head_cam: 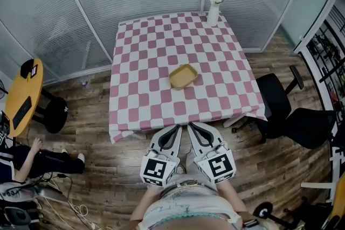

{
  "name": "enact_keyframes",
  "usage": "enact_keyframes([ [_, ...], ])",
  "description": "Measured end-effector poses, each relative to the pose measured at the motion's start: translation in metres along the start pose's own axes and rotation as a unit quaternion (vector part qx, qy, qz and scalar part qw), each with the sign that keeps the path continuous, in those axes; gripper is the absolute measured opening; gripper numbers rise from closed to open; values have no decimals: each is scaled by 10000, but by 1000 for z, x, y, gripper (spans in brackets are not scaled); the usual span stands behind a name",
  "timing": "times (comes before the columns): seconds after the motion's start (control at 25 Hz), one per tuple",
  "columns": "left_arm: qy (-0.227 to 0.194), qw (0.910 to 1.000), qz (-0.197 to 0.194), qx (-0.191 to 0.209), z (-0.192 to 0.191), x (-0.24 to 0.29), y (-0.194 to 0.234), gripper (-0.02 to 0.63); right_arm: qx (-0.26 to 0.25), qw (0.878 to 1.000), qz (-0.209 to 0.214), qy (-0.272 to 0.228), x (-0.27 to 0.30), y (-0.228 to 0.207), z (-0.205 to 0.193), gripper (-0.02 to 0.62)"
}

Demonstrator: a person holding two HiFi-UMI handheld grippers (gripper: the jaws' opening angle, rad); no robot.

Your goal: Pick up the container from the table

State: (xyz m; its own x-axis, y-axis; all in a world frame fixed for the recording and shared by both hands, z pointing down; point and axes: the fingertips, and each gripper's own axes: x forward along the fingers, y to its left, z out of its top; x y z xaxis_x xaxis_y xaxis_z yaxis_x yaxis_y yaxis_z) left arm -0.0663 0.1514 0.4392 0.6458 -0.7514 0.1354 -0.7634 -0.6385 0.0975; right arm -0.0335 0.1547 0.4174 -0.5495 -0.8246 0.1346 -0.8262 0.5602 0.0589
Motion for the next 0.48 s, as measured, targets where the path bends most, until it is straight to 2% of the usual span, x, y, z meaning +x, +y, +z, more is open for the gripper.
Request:
enact_keyframes([
  [0.28,33,9999,41,155,12,43,16,15,104,9999,48,-53,30,-40,4,-6],
  [0.48,135,9998,48,102,13,70,24,15,137,9998,113,-29,45,-63,4,-6],
])
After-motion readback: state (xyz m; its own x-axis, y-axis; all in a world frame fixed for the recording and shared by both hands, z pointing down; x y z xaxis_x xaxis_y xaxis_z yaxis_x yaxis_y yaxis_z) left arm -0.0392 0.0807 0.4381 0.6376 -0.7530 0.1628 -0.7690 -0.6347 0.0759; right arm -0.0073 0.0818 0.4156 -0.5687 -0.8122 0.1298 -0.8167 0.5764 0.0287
